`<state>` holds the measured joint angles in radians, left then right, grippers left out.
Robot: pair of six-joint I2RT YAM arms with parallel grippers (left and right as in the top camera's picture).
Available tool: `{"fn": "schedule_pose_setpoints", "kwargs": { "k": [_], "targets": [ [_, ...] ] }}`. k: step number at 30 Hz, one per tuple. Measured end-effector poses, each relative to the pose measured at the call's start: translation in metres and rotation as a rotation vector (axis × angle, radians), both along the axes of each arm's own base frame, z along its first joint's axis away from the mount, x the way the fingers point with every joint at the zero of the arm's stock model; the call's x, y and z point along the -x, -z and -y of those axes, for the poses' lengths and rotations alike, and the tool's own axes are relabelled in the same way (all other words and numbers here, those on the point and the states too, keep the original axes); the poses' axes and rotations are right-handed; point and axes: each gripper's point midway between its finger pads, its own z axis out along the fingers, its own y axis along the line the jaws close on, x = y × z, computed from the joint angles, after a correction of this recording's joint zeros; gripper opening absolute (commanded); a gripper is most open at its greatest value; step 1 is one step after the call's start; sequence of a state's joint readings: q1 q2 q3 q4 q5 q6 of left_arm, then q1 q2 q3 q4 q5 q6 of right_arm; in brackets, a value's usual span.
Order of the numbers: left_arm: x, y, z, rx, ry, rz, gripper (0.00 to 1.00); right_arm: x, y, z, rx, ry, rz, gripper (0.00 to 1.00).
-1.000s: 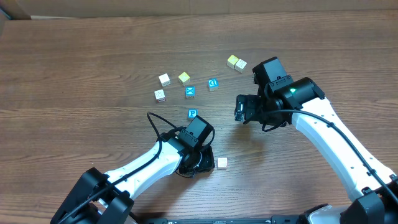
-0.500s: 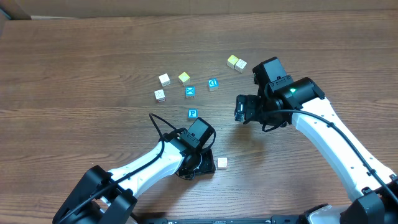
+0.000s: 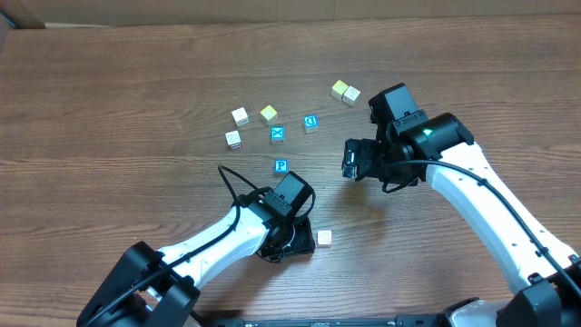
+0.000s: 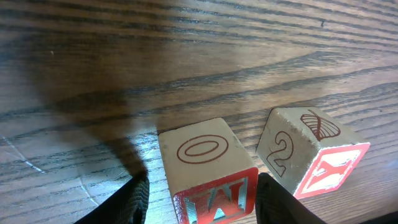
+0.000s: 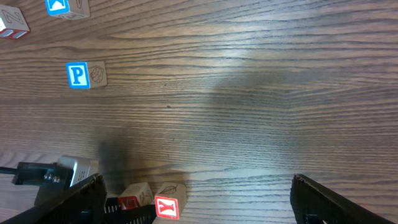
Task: Flip 3 blocks
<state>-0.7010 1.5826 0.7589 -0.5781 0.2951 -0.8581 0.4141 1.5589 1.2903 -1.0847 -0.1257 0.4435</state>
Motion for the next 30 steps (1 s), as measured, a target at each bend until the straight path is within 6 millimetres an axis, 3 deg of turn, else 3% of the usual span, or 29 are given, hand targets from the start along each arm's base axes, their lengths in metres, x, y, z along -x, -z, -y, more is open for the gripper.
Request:
{"fn": "schedule_pose_setpoints", "kwargs": {
  "k": [6, 12, 13, 14, 15, 19, 23, 30],
  "targets": [
    [-0.003, -0.003, -0.001, -0.004, -0.003, 0.025, 0.5, 0.0, 0.0, 0.0, -0.002, 0.0, 0.0, 0.95],
    [-0.007, -0.025, -0.007, 0.008, -0.015, 0.082, 0.5, 0.0, 0.0, 0.0, -0.002, 0.0, 0.0, 0.96],
    [-0.008, -0.029, -0.008, 0.012, -0.019, 0.092, 0.47, 0.0, 0.0, 0.0, -0.001, 0.0, -0.001, 0.96],
    [-0.009, -0.034, -0.01, 0.015, -0.027, 0.106, 0.29, 0.0, 0.0, 0.0, -0.002, 0.0, 0.0, 0.96],
    [-0.009, -0.04, -0.014, 0.014, -0.032, 0.118, 0.04, 0.0, 0.0, 0.0, -0.002, 0.0, 0.0, 0.96],
    [-0.001, -0.052, -0.033, -0.033, -0.035, 0.137, 0.04, 0.0, 0.0, 0.0, -0.001, 0.0, -0.001, 0.96],
    [0.013, -0.049, -0.056, -0.132, -0.033, 0.1, 0.04, -0.001, 0.0, -0.001, -0.004, 0.0, 0.005, 0.96],
    [0.009, -0.03, -0.057, -0.183, 0.011, 0.077, 0.04, -0.004, -0.001, -0.002, -0.009, 0.0, 0.015, 0.96]
  ]
}}
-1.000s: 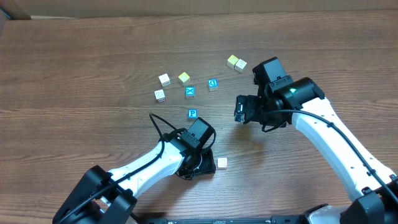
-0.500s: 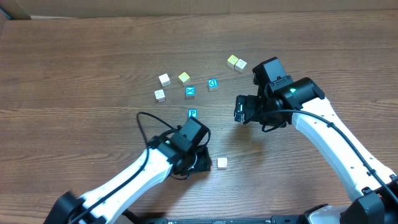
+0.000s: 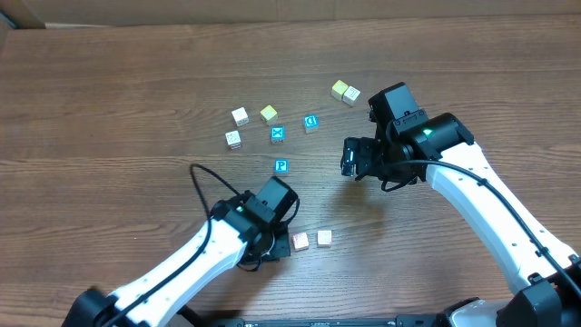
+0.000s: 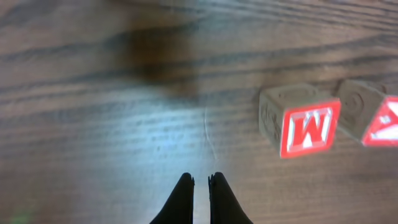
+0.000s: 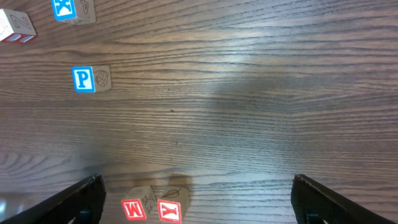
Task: Flip 3 blocks
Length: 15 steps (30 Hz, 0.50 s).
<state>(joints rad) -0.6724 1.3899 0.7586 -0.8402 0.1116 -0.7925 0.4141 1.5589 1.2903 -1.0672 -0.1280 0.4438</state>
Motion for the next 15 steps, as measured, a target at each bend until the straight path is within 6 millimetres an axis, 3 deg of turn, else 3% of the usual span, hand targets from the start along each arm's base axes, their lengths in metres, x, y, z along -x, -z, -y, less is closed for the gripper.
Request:
{"fn": "schedule_pose_setpoints", "kwargs": {
  "k": [8, 15],
  "targets": [
    [-0.012, 0.033, 0.011, -0.012, 0.041, -0.025, 0.04, 0.002, 0.001, 0.0, 0.001, -0.001, -0.01, 0.96],
    [-0.02, 0.035, 0.023, 0.035, 0.072, 0.001, 0.04, 0.004, 0.001, 0.001, 0.004, -0.001, -0.016, 0.96]
  ]
}}
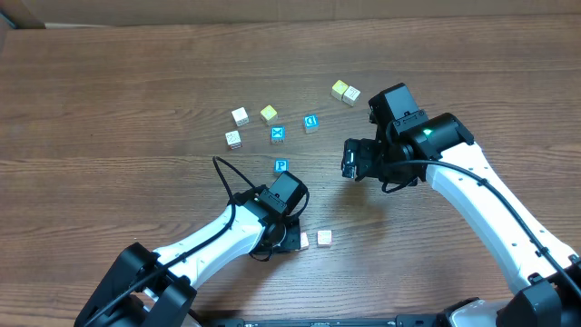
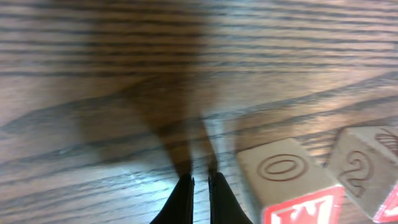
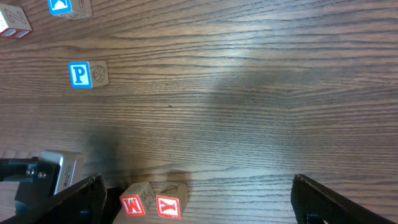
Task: Flip 3 blocks
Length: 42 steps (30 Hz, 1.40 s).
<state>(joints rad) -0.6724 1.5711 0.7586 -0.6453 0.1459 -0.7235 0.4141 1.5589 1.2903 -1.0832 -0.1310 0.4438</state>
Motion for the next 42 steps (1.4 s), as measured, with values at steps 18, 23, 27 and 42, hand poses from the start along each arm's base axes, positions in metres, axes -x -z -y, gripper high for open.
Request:
{"fn": "schedule_pose_setpoints", "kwargs": {
  "k": [18, 23, 27, 42],
  "targets": [
    [-0.002, -0.004, 0.016, 0.085, 0.052, 0.005, 0.04, 0.0, 0.0, 0.0, 0.001, 0.0, -0.001, 0.96],
    [-0.002, -0.004, 0.018, 0.091, 0.052, 0.004, 0.04, 0.0, 0.0, 0.0, 0.0, 0.001, -0.001, 0.96],
    [-0.002, -0.005, 0.02, 0.101, 0.05, 0.005, 0.04, 0.0, 0.0, 0.0, 0.001, 0.0, -0.002, 0.97],
    [-0.008, -0.007, 0.027, 0.137, 0.005, 0.014, 0.04, 0.0, 0.0, 0.0, 0.001, 0.0, -0.001, 0.97]
  ]
}}
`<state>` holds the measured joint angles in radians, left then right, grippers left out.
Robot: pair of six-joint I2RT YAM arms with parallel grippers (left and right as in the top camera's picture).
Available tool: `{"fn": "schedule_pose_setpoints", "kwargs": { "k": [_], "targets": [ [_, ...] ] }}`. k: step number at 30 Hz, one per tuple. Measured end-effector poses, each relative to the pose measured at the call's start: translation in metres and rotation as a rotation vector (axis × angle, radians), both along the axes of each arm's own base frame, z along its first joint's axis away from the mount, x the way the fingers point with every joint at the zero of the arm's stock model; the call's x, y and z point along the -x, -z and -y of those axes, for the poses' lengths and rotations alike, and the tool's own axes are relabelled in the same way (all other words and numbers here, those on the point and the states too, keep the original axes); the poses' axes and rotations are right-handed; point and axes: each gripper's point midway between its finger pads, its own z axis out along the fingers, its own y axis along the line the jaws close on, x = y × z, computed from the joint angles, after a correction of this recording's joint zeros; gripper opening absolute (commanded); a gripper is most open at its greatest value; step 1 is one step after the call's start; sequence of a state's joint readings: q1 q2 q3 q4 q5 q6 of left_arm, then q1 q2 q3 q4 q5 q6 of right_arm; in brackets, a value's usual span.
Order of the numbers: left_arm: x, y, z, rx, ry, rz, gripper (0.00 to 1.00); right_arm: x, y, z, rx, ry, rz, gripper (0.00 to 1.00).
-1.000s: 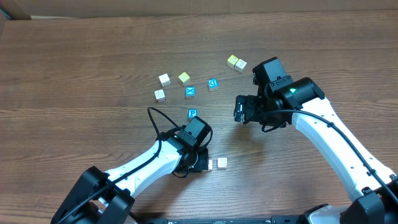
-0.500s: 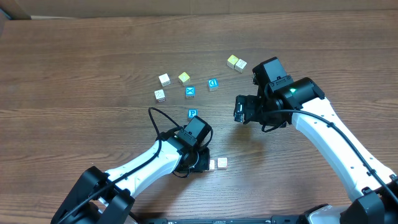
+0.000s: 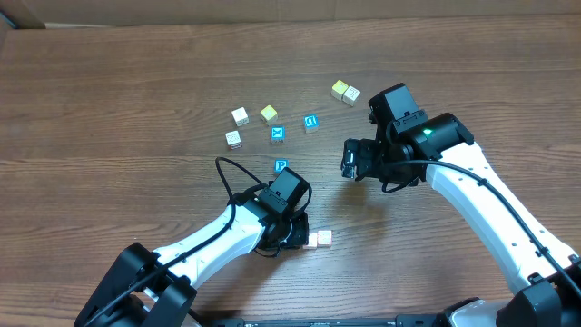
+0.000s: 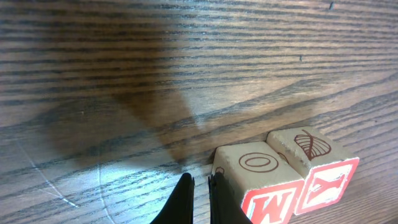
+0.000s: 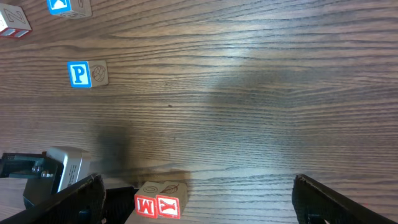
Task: Flip 3 blocks
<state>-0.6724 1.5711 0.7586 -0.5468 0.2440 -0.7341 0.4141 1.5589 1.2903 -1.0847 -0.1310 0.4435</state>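
Note:
Two wooden blocks stand side by side and touching near the front of the table: the red W block (image 4: 268,198), O face up, and the red Y block (image 4: 323,180), leaf face up. They also show as the W block (image 5: 146,205) and Y block (image 5: 168,205) in the right wrist view. My left gripper (image 4: 200,180) is shut and empty, its tips on the table against the W block's left side. My right gripper (image 5: 198,183) hangs open above bare wood, far from any block.
A blue P block (image 3: 281,166) lies just beyond the left arm. Further back are a blue X block (image 3: 277,134), another blue block (image 3: 310,122), two white blocks (image 3: 240,115), and yellow-green blocks (image 3: 339,88).
The W block stood apart from the Y block and now rests against it. My shut left gripper has shifted right with it. The right arm has not moved.
My left gripper was open around the W block, the Y block standing turned beside it. Then the gripper was shut and drawn back to the left. Then it stood shut beside the W block, and now the W block touches the Y block.

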Motion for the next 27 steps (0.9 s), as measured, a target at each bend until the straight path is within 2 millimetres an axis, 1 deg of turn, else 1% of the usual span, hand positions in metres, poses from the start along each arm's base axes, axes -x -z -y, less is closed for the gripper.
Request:
{"fn": "schedule_pose_setpoints", "kwargs": {
  "k": [17, 19, 21, 23, 24, 26, 27],
  "targets": [
    [0.0, 0.0, 0.001, 0.006, -0.042, -0.016, 0.04, 0.0, 0.0, 0.0, 0.001, 0.0, -0.002, 0.97],
    [0.003, 0.001, -0.005, -0.015, -0.051, -0.034, 0.04, 0.001, 0.0, 0.0, 0.002, 0.0, -0.004, 0.97],
    [0.008, 0.0, -0.017, -0.065, -0.063, -0.051, 0.04, 0.001, 0.0, 0.001, 0.003, 0.0, -0.006, 0.98],
    [0.007, -0.008, -0.028, -0.111, -0.074, -0.039, 0.04, 0.001, 0.0, 0.001, 0.003, 0.0, -0.006, 0.98],
    [0.004, -0.015, -0.03, -0.122, -0.076, -0.017, 0.12, 0.001, 0.0, 0.001, 0.003, 0.0, -0.005, 0.98],
    [-0.011, -0.038, -0.03, -0.119, -0.07, 0.071, 0.56, 0.0, 0.0, 0.0, 0.0, 0.0, 0.0, 0.98],
    [-0.022, -0.053, -0.026, -0.103, -0.072, 0.132, 0.63, 0.0, 0.0, 0.0, -0.001, 0.001, 0.001, 0.98]
  ]
}}
